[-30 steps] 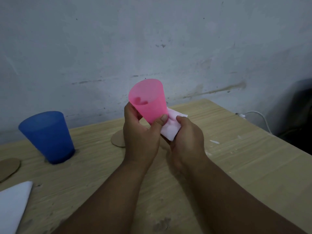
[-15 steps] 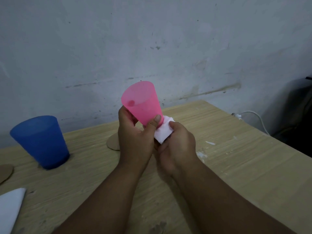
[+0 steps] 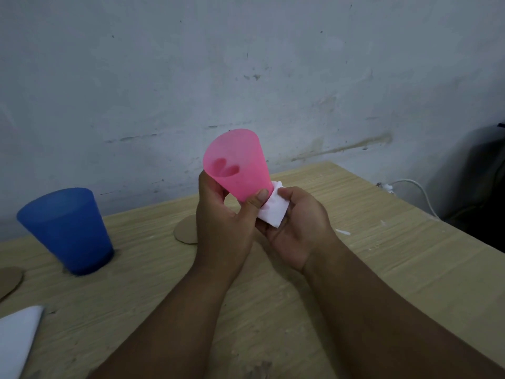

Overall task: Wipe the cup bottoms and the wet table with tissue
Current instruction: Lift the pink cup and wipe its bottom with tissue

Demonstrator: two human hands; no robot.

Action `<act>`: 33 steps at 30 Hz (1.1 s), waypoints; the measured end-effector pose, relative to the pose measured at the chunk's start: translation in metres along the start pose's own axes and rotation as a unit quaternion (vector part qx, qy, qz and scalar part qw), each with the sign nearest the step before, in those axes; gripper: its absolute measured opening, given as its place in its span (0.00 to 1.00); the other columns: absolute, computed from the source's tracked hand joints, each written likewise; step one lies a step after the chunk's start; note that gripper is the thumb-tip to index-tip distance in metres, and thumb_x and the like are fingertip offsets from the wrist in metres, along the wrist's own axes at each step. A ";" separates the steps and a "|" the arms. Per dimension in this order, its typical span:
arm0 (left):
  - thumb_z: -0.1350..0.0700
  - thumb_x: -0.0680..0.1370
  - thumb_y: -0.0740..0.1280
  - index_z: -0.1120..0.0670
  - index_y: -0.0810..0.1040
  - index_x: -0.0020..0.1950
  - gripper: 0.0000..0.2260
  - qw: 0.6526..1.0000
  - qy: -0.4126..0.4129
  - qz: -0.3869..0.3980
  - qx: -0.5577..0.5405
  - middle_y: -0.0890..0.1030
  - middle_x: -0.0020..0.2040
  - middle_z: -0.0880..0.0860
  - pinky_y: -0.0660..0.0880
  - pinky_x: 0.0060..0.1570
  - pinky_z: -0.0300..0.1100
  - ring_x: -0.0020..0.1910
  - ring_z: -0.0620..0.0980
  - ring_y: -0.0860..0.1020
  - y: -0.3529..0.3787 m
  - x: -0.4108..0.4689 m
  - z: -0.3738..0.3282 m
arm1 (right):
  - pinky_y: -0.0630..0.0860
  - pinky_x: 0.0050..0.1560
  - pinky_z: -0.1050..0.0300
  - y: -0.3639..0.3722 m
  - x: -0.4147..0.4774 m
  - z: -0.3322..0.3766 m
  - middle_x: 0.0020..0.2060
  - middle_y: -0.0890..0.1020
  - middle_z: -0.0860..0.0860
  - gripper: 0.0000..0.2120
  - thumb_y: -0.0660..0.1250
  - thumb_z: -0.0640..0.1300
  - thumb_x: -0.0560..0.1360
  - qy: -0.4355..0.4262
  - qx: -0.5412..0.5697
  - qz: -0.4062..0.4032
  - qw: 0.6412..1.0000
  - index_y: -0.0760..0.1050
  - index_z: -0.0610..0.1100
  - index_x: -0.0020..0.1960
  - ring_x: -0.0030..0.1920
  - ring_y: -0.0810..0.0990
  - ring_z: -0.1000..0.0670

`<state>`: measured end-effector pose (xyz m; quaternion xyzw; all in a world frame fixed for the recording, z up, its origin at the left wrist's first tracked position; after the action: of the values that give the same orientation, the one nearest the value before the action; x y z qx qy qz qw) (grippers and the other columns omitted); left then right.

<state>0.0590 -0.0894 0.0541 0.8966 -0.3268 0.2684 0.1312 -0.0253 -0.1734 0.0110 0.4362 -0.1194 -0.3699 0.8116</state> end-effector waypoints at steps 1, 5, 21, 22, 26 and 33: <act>0.55 0.72 0.80 0.37 0.68 0.64 0.29 1.000 0.003 0.001 0.002 0.80 0.61 0.43 0.80 0.56 0.44 0.61 0.43 0.80 0.000 0.000 -0.001 | 0.80 0.55 0.46 -0.003 -0.001 0.002 0.56 0.81 0.38 0.18 0.50 0.40 0.81 -0.005 -0.009 -0.009 1.000 0.74 0.36 0.61 0.57 0.80 0.39; 0.55 0.71 0.80 0.34 0.68 0.62 0.29 1.000 -0.002 -0.010 -0.010 0.81 0.60 0.42 0.80 0.56 0.45 0.59 0.41 0.80 -0.005 0.001 0.001 | 0.80 0.54 0.37 -0.017 -0.005 0.019 0.52 0.83 0.36 0.15 0.59 0.39 0.77 -0.035 -0.106 -0.074 0.991 0.76 0.34 0.59 0.52 0.83 0.36; 0.59 0.72 0.79 0.40 0.70 0.65 0.28 0.998 -0.014 0.034 -0.045 0.82 0.61 0.46 0.80 0.57 0.46 0.61 0.45 0.81 0.006 -0.002 0.000 | 0.79 0.51 0.48 -0.012 0.006 0.023 0.49 0.86 0.41 0.12 0.61 0.44 0.81 -0.057 -0.133 -0.103 0.984 0.78 0.39 0.58 0.45 0.85 0.43; 0.58 0.72 0.79 0.41 0.71 0.65 0.28 0.998 -0.016 0.029 -0.049 0.82 0.61 0.47 0.80 0.58 0.49 0.61 0.46 0.81 0.004 -0.001 0.002 | 0.79 0.56 0.46 -0.011 0.007 0.020 0.52 0.85 0.40 0.13 0.59 0.44 0.82 -0.041 -0.109 -0.087 0.989 0.77 0.40 0.60 0.49 0.84 0.42; 0.57 0.72 0.78 0.39 0.71 0.63 0.27 0.998 -0.015 0.024 -0.050 0.82 0.60 0.45 0.80 0.58 0.49 0.61 0.45 0.81 0.001 0.002 0.006 | 0.74 0.65 0.41 -0.008 0.008 0.015 0.58 0.82 0.38 0.16 0.56 0.42 0.82 -0.016 -0.067 -0.031 0.997 0.73 0.38 0.66 0.60 0.81 0.40; 0.59 0.72 0.78 0.36 0.70 0.63 0.29 0.999 -0.007 0.026 -0.047 0.81 0.60 0.40 0.78 0.57 0.44 0.62 0.43 0.80 0.002 0.002 0.004 | 0.75 0.62 0.39 -0.012 0.003 0.019 0.58 0.81 0.36 0.17 0.56 0.39 0.82 0.004 -0.106 -0.018 0.994 0.71 0.34 0.67 0.59 0.81 0.38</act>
<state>0.0605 -0.0933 0.0524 0.8825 -0.3629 0.2501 0.1640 -0.0388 -0.1913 0.0124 0.3509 -0.0684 -0.3930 0.8472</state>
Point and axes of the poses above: each hand's wrist, its own x-axis towards the middle knuckle, its own y-axis out of the palm, z = x × y, the point moved 8 cm from there along x, towards the middle knuckle
